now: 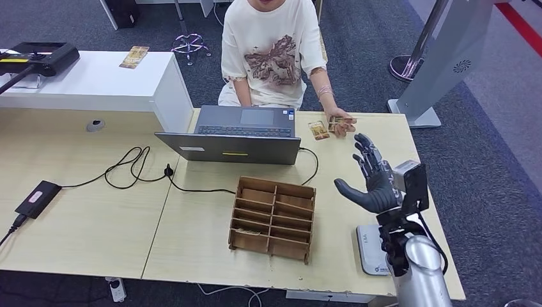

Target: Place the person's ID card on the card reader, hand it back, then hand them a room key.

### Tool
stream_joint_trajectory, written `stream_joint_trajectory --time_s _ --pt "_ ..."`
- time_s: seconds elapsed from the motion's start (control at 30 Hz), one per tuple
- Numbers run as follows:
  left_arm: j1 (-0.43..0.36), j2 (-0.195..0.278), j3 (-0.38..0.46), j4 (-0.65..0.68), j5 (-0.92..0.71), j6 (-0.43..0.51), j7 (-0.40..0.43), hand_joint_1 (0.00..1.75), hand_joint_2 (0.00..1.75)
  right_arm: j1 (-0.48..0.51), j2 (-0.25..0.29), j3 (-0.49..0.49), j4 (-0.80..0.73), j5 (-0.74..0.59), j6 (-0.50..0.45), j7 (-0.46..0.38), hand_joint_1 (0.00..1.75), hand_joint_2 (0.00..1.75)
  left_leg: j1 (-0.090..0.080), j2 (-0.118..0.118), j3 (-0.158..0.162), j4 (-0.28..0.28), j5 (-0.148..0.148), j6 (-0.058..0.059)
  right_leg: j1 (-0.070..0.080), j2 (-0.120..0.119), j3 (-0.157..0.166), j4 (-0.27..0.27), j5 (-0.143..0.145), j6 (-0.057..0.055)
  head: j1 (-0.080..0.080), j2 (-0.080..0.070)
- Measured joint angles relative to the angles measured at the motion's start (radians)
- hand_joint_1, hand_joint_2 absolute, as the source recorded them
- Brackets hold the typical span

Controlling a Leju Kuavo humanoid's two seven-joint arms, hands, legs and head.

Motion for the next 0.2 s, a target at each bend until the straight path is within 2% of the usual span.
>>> stream_joint_trajectory --time_s 0.2 --pt "0.0 0.0 0.0 0.0 0.001 0.002 0.001 0.0 0.0 -0.038 0.003 -0.039 0.052 -0.014 0.011 -0.003 0.0 1.75 0.0 -0.001 0.0 0.0 0.0 0.0 0.0 0.0 0.0 0.0 0.0 0.0 0.0 0.0"
